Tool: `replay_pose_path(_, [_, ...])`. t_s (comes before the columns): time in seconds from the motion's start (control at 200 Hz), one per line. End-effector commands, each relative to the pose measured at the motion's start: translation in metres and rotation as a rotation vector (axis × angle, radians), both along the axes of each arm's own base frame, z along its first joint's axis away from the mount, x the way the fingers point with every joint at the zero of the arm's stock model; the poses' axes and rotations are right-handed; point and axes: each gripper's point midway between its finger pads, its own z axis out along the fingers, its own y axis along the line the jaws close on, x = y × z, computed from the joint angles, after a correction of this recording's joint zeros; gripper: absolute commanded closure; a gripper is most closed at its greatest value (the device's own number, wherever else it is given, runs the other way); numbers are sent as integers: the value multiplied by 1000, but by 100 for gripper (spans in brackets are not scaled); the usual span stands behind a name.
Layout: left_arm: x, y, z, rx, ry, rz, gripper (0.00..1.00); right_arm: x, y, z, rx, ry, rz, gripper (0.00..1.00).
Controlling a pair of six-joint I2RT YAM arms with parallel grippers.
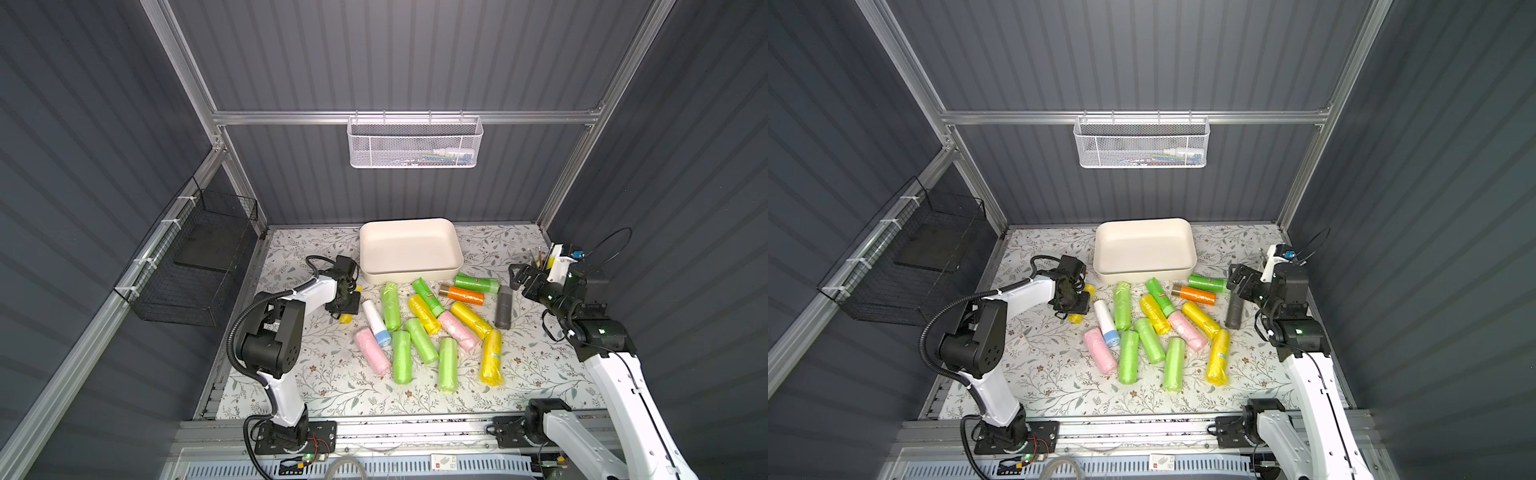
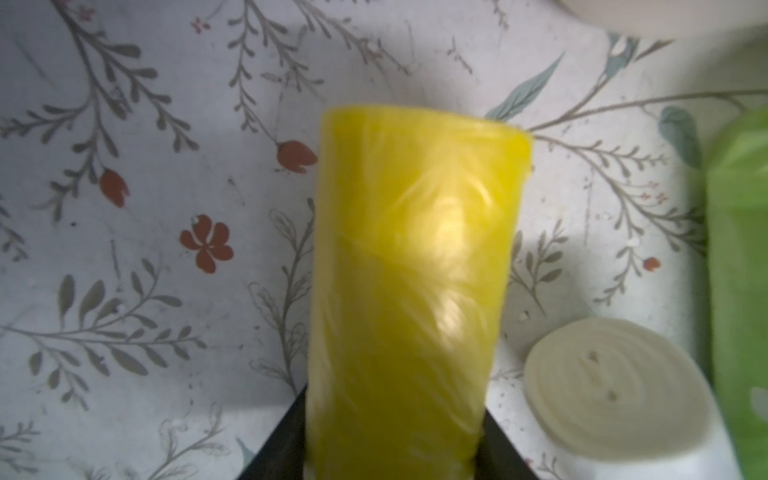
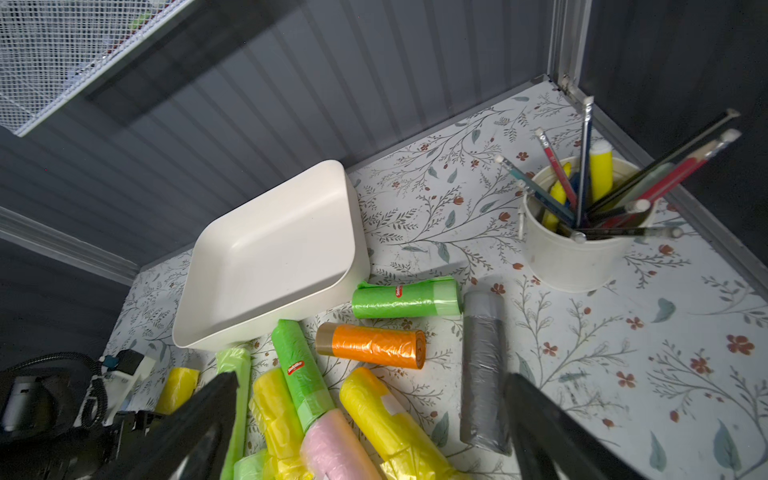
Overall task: Put the roll of trash bags into the storage box
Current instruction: Pick up the roll of trash bags from the center of the board, then place the roll of trash bags in the storage box.
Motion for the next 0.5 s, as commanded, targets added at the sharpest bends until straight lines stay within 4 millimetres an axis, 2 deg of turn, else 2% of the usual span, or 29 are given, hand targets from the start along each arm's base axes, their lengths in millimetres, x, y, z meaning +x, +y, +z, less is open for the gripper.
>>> replay_pose_path(0.0, [2, -17, 33, -109, -50, 16, 53, -8, 19, 8, 74, -25, 87, 1])
replay_pose_path(0.155, [5, -26, 58, -182, -84, 32, 57, -19, 34, 4, 149, -33, 154, 1])
replay_pose_path(0.215, [7, -31, 70, -214, -99, 34, 58, -27, 47, 2, 193, -25, 226, 1])
replay_pose_path(0.235, [7, -32, 73, -227, -105, 35, 58, -27, 50, 7, 201, -53, 246, 1])
replay_pose_path(0.315, [10, -41, 91, -284, -128, 30, 58, -33, 60, 8, 235, -66, 303, 1])
replay_pose_path(0.495, [18, -57, 125, -362, -167, 5, 59, -36, 68, 2, 263, -72, 349, 1])
